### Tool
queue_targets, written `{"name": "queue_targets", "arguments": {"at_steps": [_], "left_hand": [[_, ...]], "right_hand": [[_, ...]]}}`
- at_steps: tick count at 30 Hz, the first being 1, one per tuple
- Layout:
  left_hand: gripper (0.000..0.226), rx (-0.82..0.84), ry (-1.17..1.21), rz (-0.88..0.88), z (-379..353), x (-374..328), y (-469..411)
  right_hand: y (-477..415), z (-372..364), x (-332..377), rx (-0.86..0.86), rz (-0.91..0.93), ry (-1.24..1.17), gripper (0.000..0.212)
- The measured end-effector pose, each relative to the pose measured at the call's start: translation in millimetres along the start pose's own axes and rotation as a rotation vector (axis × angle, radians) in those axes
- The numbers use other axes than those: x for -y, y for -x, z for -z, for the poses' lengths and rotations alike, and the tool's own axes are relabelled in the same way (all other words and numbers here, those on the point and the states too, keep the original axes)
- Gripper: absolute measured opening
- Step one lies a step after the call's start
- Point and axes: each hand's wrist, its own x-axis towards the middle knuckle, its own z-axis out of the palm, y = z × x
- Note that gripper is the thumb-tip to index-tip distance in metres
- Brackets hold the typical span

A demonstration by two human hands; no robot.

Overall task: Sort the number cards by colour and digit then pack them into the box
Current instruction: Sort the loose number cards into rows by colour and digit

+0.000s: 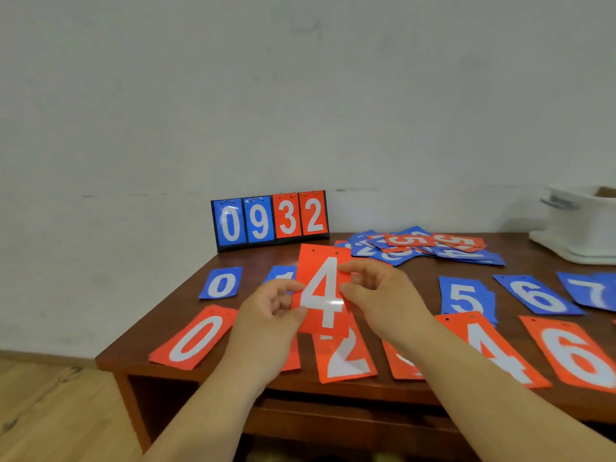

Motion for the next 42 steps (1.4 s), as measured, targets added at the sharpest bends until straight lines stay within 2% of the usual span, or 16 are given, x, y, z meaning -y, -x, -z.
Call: {"name": "queue_targets", "arguments": {"at_steps": [7, 11, 15, 17, 21, 24, 30, 35, 42], "left_hand": [[0.029, 0.140, 0.011, -0.037, -61, -15, 1], [0.025, 0.195, -0.122, -0.121, -94, -14, 1], [0.030, 0.308, -0.225, -0.134, -131, -16, 4], [0.032, 0.339, -0.370, -0.178, -145, -11, 6], [0.037, 0.390, -0.641, -0.235, -158, 0, 13], [0.024, 0.403, -0.735, -0.279, -161, 3, 17], [0.012, 0.429, -0.688, -0.216, -160, 6, 8], [0.016, 0.412, -0.661, -0.142, -156, -6, -16], [0.051, 0.331, -0.809, 0.010, -144, -12, -107]], "right_hand": [[1, 66, -20, -0.076, -0.011, 0.150, 0.026], [5, 100, -34, -0.084, -0.033, 0.224, 0.027], [13, 149, -43, -0.110, -0.101, 0.213, 0.027], [15, 174, -50, -0.112, -0.148, 0.235, 0.028], [23, 199, -64, 0.060, -0.225, 0.462, 0.030], [32, 194, -76, 0.177, -0.217, 0.733, 0.030], [32, 192, -85, 0.213, -0.263, 0.815, 0.029], [10, 193, -87, 0.198, -0.220, 0.711, 0.029], [-61, 194, -88, 0.166, -0.168, 0.673, 0.032]]}}
